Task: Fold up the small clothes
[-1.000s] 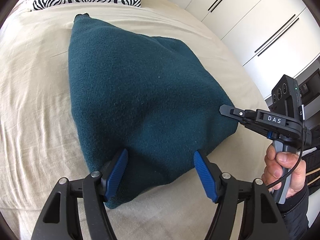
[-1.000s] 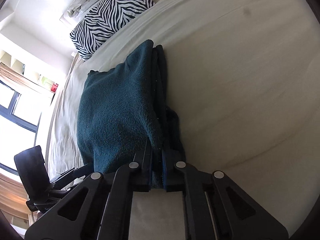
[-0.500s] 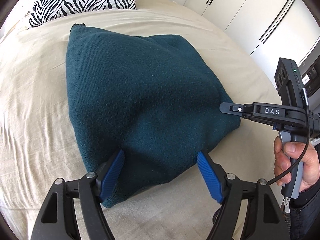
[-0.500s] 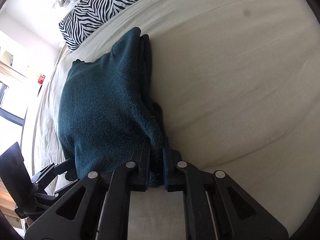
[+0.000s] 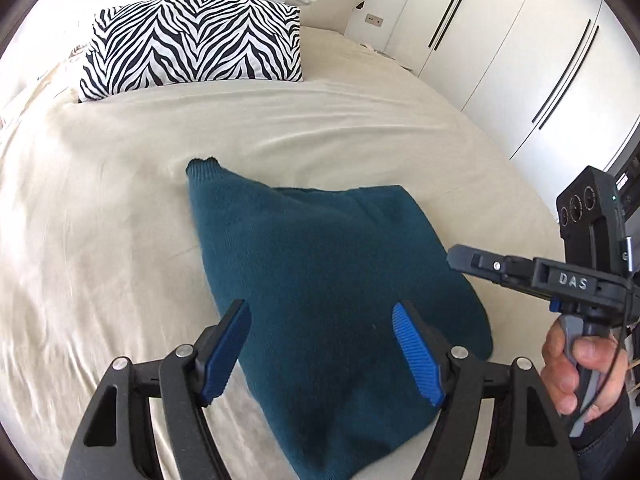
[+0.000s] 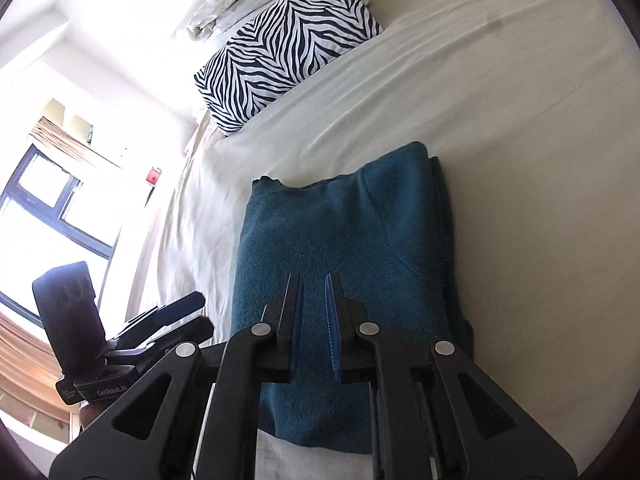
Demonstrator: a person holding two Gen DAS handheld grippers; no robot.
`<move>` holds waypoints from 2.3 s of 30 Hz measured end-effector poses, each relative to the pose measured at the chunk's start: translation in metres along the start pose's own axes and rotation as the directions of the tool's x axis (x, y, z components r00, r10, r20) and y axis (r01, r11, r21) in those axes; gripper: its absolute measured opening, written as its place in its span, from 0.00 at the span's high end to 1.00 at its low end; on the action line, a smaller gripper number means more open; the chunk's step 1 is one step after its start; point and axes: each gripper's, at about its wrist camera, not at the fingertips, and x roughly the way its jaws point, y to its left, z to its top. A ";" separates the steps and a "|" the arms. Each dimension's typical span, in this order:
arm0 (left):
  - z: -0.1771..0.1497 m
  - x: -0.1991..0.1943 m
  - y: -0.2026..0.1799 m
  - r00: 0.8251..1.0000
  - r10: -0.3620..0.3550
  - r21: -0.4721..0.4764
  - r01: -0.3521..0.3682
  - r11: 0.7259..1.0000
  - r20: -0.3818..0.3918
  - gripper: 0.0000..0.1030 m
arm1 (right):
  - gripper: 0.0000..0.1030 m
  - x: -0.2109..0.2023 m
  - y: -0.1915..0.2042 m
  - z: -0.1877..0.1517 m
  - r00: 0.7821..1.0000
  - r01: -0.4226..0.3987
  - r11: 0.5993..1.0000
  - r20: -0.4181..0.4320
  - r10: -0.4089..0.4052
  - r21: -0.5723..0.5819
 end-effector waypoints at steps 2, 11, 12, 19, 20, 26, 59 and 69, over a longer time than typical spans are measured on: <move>0.012 0.034 0.004 0.998 0.028 0.003 -0.028 1.000 -0.053 0.29 | 0.89 0.029 0.001 0.002 0.998 0.015 1.000 -0.059 -0.015 0.002; 0.015 0.078 0.017 0.992 0.078 0.033 -0.075 0.997 -0.097 0.20 | 1.00 0.048 -0.053 -0.010 0.999 0.006 0.997 -0.049 -0.002 0.078; 0.016 0.076 0.017 0.992 0.075 0.032 -0.072 0.997 -0.098 0.20 | 0.97 0.043 -0.050 -0.006 0.999 0.001 0.996 -0.044 0.003 0.090; 0.023 0.077 0.016 0.991 0.068 0.033 -0.064 0.997 -0.112 0.18 | 0.94 0.055 -0.026 0.052 0.998 -0.060 0.994 -0.019 0.062 0.087; 0.023 0.076 0.015 0.991 0.066 0.033 -0.062 0.997 -0.114 0.18 | 0.94 0.066 -0.024 0.061 0.996 -0.066 0.994 -0.051 0.070 0.088; 0.027 0.080 0.015 0.992 0.053 0.025 -0.051 0.998 -0.117 0.18 | 1.00 0.121 -0.047 0.081 0.995 0.056 0.988 -0.085 -0.045 0.144; -0.034 0.013 -0.019 0.985 0.139 0.030 -0.137 0.990 -0.099 0.27 | 0.93 0.017 -0.041 -0.091 0.996 -0.041 0.998 -0.079 0.045 0.052; -0.023 -0.018 0.044 0.996 -0.089 -0.260 0.082 0.962 -0.016 0.17 | 0.39 -0.031 -0.064 -0.031 0.998 -0.019 0.994 0.057 0.013 0.106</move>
